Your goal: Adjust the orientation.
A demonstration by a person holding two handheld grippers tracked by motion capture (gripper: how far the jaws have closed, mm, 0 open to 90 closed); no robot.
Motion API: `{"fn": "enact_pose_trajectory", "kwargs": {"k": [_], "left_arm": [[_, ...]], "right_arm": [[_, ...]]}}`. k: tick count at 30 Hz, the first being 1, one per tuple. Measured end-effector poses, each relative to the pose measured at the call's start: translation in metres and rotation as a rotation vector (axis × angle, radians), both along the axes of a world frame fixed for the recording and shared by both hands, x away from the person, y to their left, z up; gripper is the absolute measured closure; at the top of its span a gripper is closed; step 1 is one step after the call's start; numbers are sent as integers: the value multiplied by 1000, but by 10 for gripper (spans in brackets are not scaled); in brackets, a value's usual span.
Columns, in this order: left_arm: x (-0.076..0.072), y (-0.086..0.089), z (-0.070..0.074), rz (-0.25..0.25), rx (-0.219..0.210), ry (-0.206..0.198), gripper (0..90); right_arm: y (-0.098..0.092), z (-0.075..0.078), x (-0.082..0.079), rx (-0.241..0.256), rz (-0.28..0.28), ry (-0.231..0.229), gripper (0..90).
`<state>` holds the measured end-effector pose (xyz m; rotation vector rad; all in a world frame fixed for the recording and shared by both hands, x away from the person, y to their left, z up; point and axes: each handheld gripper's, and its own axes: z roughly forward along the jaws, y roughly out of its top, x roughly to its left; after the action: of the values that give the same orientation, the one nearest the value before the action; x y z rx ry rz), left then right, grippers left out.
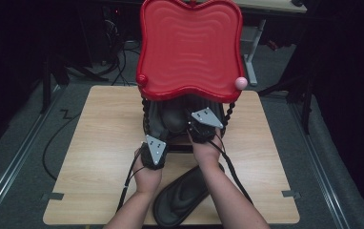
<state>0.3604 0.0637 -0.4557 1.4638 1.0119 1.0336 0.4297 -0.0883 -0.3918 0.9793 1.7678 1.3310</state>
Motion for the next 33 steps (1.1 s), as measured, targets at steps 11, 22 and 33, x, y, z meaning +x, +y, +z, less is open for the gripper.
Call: {"fn": "enact_pose_trajectory", "kwargs": {"k": [11,22,33], "left_arm": [[7,-31,-4,-53,35,-23,851],[12,-16,-4,-2,45,21,847],[-49,21,-11,-71,76,91,672]], "right_arm": [[-41,-20,-41,39,33,20,815],[-83,-38,-70,32,31,32,744],[-127,-71,-119,23,67,172,592]]}}
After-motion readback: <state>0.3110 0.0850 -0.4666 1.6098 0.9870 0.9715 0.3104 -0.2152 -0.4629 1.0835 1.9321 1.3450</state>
